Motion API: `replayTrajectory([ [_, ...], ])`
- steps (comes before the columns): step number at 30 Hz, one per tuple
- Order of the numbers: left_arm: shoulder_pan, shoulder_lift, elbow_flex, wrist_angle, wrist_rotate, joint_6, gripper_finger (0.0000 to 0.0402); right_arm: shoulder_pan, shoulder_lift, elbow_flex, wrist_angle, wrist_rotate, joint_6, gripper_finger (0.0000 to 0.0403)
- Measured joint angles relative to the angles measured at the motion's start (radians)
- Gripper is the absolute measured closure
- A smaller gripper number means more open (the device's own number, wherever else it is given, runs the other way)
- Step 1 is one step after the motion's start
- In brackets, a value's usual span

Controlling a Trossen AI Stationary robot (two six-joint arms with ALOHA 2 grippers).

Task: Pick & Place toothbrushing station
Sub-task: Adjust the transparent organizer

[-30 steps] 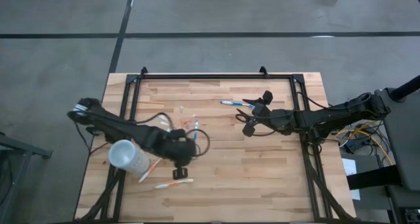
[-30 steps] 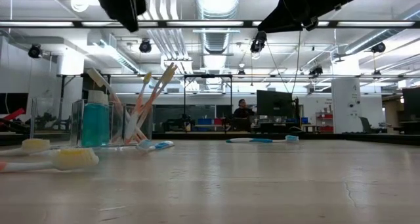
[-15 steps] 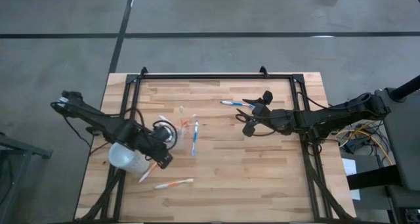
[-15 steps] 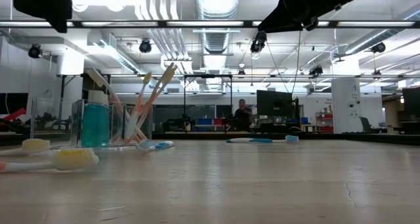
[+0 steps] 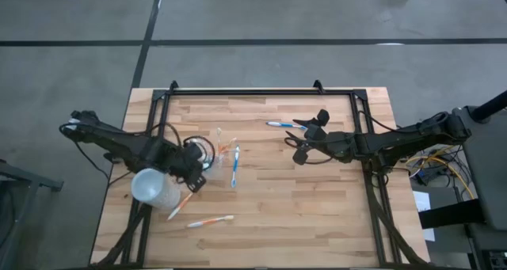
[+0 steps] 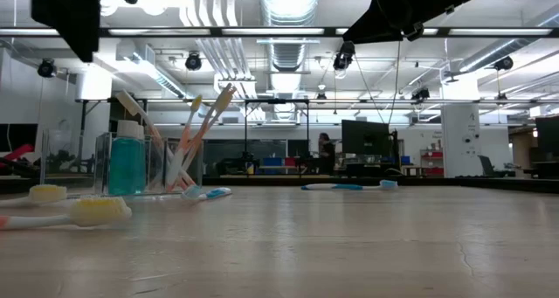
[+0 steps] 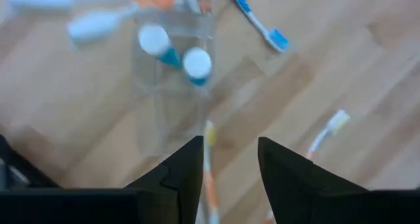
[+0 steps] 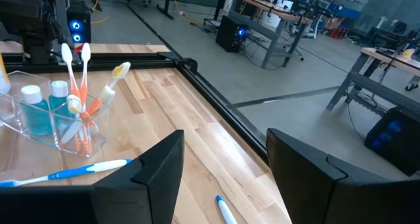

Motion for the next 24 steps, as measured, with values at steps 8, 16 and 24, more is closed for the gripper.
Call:
replayTrajectory([
  [8,0.213,0.002,-0.003,-0.043,0.026,0.256,0.0252,0.000,0.000,0.000,0.000,0.000,0.000,0.0193],
  [16,0.330,0.001,-0.108,0.028,0.118,0.416,0.0252,0.000,0.000,0.000,0.000,0.000,0.000,0.0193],
  [24,0.400,-0.025,-0.227,0.132,0.174,0.473,0.0252,0.000,0.000,0.000,0.000,0.000,0.000,0.0193],
])
